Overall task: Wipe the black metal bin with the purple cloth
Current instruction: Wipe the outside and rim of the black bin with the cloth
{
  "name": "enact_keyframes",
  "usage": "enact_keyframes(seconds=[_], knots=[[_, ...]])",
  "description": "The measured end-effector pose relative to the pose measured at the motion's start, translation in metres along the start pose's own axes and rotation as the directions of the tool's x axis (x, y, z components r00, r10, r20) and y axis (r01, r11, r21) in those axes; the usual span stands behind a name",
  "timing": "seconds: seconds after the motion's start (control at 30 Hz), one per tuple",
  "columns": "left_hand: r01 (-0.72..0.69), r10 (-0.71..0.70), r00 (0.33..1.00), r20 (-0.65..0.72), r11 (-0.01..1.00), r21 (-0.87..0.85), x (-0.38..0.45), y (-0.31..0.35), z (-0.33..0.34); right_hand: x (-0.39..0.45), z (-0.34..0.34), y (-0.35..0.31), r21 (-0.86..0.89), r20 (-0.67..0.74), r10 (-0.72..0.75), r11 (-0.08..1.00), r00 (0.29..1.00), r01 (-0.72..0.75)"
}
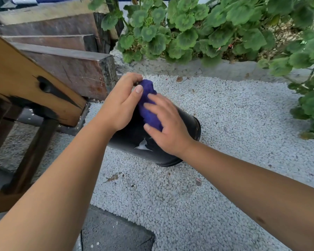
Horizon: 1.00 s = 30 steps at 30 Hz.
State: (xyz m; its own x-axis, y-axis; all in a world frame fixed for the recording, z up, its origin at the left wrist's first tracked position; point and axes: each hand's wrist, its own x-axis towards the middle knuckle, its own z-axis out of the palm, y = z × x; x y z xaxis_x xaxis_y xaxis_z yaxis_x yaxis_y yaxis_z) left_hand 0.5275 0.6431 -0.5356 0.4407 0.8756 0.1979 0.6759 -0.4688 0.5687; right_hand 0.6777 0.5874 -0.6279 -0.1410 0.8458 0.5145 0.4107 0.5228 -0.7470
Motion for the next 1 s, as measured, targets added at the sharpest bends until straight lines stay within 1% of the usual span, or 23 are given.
enact_keyframes(seconds=[0.1, 0.17, 0.2, 0.27, 0.33, 0.37, 0.43, 0.47, 0.53, 0.6, 0.63, 0.67, 0.7, 0.73, 0.77, 0.8, 0.83, 0.87, 0.9, 0.93, 1.0], knots=[[0.007, -0.007, 1.0, 0.006, 1.0, 0.015, -0.004, -0.005, -0.003, -0.01, 0.002, 0.011, -0.094, 0.103, -0.219, 0.969, 0.97, 0.228], [0.012, -0.013, 1.0, 0.01, 0.999, 0.034, -0.006, -0.013, -0.007, -0.022, -0.002, 0.027, -0.182, 0.157, -0.319, 0.921, 0.935, 0.344], [0.015, -0.016, 1.0, 0.013, 0.999, 0.038, -0.008, -0.017, -0.009, -0.03, -0.005, 0.037, -0.224, 0.181, -0.341, 0.899, 0.923, 0.376], [0.035, -0.036, 0.999, 0.015, 0.999, 0.035, -0.01, -0.022, -0.011, -0.047, -0.013, 0.056, -0.282, 0.187, -0.308, 0.893, 0.933, 0.351], [0.065, -0.065, 0.998, 0.002, 0.998, 0.023, -0.01, -0.021, -0.009, -0.062, -0.021, 0.072, -0.33, 0.154, -0.194, 0.914, 0.969, 0.236], [0.074, -0.074, 0.997, -0.011, 0.997, 0.016, -0.007, -0.018, -0.006, -0.067, -0.025, 0.078, -0.364, 0.13, -0.115, 0.918, 0.985, 0.156], [0.09, -0.09, 0.995, -0.03, 0.996, -0.007, 0.002, -0.008, 0.004, -0.075, -0.033, 0.088, -0.405, 0.062, 0.1, 0.912, 0.993, -0.067], [0.104, -0.104, 0.994, -0.025, 0.994, -0.019, 0.007, -0.002, 0.01, -0.076, -0.037, 0.093, -0.39, 0.032, 0.218, 0.901, 0.975, -0.189], [0.13, -0.129, 0.991, 0.018, 0.991, -0.019, 0.012, 0.011, 0.021, -0.074, -0.046, 0.099, -0.33, 0.004, 0.424, 0.855, 0.906, -0.399], [0.109, -0.109, 0.992, 0.059, 0.994, 0.01, 0.012, 0.022, 0.033, -0.067, -0.056, 0.103, -0.247, -0.048, 0.582, 0.781, 0.812, -0.574], [0.094, -0.095, 0.993, 0.075, 0.995, 0.02, 0.01, 0.025, 0.036, -0.062, -0.06, 0.102, -0.163, -0.105, 0.655, 0.731, 0.748, -0.663], [0.089, -0.09, 0.992, 0.087, 0.996, 0.017, 0.008, 0.026, 0.038, -0.057, -0.063, 0.1, -0.037, -0.158, 0.729, 0.669, 0.666, -0.742], [0.094, -0.094, 0.991, 0.1, 0.996, 0.007, 0.007, 0.025, 0.036, -0.051, -0.066, 0.096, 0.106, -0.186, 0.792, 0.604, 0.581, -0.79], [0.109, -0.107, 0.987, 0.119, 0.994, -0.007, 0.006, 0.021, 0.032, -0.042, -0.067, 0.091, 0.218, -0.191, 0.83, 0.557, 0.524, -0.801], [0.122, -0.118, 0.982, 0.148, 0.992, -0.016, 0.004, 0.015, 0.027, -0.032, -0.068, 0.084, 0.301, -0.184, 0.842, 0.54, 0.508, -0.786], [0.122, -0.117, 0.976, 0.181, 0.992, -0.012, 0.002, 0.009, 0.023, -0.02, -0.067, 0.076, 0.381, -0.169, 0.836, 0.544, 0.522, -0.748], [0.108, -0.106, 0.973, 0.204, 0.994, 0.003, 0.0, 0.004, 0.02, -0.007, -0.065, 0.067, 0.461, -0.142, 0.818, 0.553, 0.557, -0.694], [0.086, -0.088, 0.974, 0.207, 0.996, 0.018, -0.003, 0.0, 0.018, 0.008, -0.061, 0.057, 0.518, -0.108, 0.791, 0.562, 0.602, -0.645], [0.069, -0.072, 0.979, 0.19, 0.997, 0.023, -0.005, -0.002, 0.016, 0.022, -0.056, 0.045, 0.532, -0.072, 0.754, 0.583, 0.653, -0.614], [0.059, -0.061, 0.985, 0.163, 0.998, 0.015, -0.006, -0.004, 0.015, 0.033, -0.049, 0.034, 0.505, -0.042, 0.705, 0.626, 0.708, -0.594], [0.031, -0.028, 0.992, 0.125, 0.999, -0.024, -0.007, -0.006, 0.014, 0.045, -0.033, 0.015, 0.395, -0.018, 0.568, 0.76, 0.823, -0.516]])
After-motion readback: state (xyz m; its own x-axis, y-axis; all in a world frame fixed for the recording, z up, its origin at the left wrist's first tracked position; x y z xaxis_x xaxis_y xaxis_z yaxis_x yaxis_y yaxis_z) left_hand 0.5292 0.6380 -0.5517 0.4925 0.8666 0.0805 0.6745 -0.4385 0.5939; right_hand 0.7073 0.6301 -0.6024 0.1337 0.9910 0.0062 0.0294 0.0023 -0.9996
